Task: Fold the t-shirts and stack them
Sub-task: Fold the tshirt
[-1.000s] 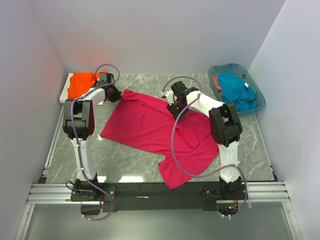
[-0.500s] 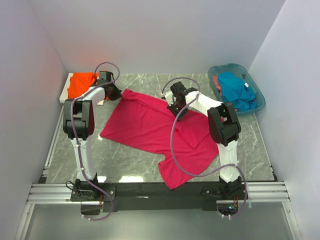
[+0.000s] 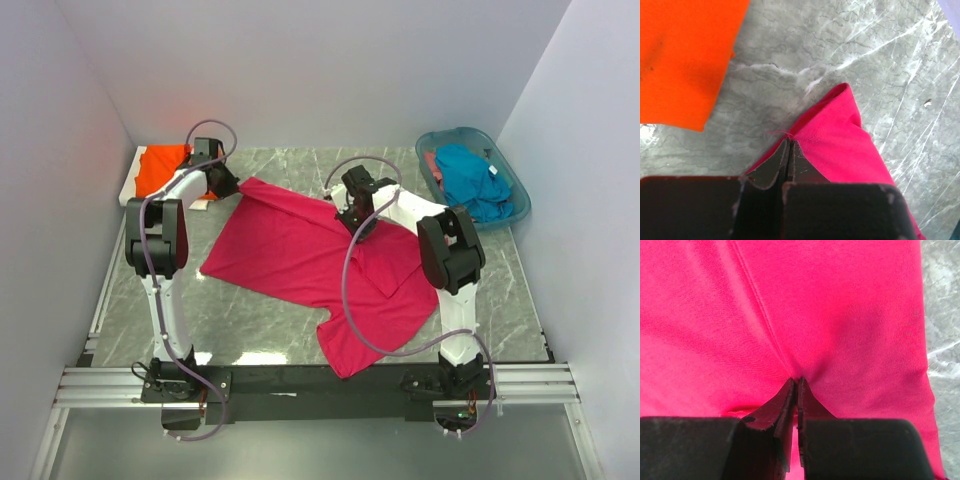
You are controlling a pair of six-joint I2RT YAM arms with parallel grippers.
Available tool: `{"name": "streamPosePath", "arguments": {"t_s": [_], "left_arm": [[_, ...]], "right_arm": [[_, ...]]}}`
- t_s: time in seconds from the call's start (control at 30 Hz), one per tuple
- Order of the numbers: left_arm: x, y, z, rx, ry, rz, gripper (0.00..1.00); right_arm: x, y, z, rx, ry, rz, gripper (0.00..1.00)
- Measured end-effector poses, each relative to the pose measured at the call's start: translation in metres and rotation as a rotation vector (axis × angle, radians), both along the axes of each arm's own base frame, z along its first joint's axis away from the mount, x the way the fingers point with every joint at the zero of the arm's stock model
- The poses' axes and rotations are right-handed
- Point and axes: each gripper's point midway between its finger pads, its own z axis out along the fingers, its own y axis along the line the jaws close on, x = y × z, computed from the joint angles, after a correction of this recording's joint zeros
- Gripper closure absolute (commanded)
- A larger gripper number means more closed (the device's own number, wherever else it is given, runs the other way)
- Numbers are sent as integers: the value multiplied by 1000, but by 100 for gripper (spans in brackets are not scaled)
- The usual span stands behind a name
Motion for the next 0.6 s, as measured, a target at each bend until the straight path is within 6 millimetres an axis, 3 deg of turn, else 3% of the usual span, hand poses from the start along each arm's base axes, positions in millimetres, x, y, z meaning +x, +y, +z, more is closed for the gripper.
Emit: {"name": "streamPosePath", "arguments": {"t_s": [0.3,0.4,0.43,0.47,0.53,0.6], "left_arm": [[-1,2,0,16,4,-15,99],[-2,2,-2,21,7,-22,97],[-2,2,-3,23,9,-25,92],[-3,2,-4,24,10,-28,77],[-4,1,-5,24,13,-38,63],[-6,1,-7,24,17,-47,51]], "right_arm": [[-5,-3,8,3,-11,3,93],[-4,-2,14,12,-20,7,85],[-4,-1,15,15,-22,11,74],[-5,-1,16,18,-20,13,69],[-8,0,15,25,-10,26,59],[-12,1,15,31,7,35,57]]}}
